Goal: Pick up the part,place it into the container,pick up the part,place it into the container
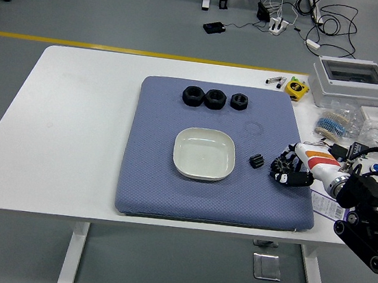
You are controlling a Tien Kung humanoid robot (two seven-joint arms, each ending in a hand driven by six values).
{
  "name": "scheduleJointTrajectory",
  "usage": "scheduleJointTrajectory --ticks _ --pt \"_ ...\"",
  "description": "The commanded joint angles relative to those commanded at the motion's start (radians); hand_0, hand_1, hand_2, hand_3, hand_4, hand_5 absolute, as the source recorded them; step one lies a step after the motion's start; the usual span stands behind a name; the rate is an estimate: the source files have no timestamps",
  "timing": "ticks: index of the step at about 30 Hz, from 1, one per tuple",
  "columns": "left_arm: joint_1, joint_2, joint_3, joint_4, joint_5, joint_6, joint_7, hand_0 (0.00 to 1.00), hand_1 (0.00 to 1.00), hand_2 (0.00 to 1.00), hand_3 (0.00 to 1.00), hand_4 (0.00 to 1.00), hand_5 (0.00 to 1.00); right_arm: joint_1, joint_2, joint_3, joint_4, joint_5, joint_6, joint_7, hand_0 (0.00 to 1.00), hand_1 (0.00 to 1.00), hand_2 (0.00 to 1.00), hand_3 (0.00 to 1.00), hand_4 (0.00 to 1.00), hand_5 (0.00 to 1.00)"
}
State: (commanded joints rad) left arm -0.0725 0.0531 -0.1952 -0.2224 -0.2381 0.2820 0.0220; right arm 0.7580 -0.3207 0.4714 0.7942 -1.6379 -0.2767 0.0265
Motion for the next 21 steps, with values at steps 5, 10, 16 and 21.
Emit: scheduleJointTrajectory --ticks 5,10,16,21 --pt "0.001 0.0 -0.006 0.001 0.01 0.0 0.003 0.621 0.605 0.713 0.6 0.578 0.602 -0.001 -0.008 0.017 0.029 -0.005 -0.009 0.003 0.08 0.292 0.423 0.478 0.728 0.43" --pt "0.002 0.0 -0.005 0.001 0.01 0.0 0.002 0.622 0.605 0.712 0.599 0.577 0.601 -0.004 -0.019 0.045 0.067 -0.018 -0.02 -0.002 0.071 0.278 0.415 0.479 0.725 0.435" --pt "0.0 0.001 0.001 0.0 0.003 -0.002 0.0 0.622 0.605 0.712 0.599 0.576 0.6 0.007 -0.027 0.068 0.132 -0.04 -0.035 -0.009 0.069 0.274 0.414 0.479 0.724 0.437" --pt "-0.002 0.002 0.008 0.0 -0.008 -0.003 -0.004 0.622 0.604 0.712 0.599 0.576 0.6 0.015 -0.028 0.074 0.182 -0.052 -0.045 -0.018 0.07 0.275 0.413 0.481 0.704 0.415"
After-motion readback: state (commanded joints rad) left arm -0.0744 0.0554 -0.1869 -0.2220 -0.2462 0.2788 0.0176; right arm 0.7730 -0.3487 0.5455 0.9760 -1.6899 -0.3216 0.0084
